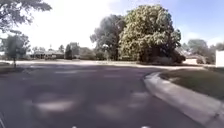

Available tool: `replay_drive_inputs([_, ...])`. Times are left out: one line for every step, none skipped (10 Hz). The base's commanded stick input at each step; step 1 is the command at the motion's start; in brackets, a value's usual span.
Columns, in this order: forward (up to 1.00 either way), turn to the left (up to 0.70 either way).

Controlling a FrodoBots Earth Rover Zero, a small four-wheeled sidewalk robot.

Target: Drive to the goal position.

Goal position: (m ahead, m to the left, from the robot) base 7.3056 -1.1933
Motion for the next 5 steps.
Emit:
replay_drive_inputs([1.0,0.0])
replay_drive_inputs([1.0,0.0])
replay_drive_inputs([1.0,-0.07])
replay_drive_inputs([1.0,-0.2])
replay_drive_inputs([1.0,-0.34])
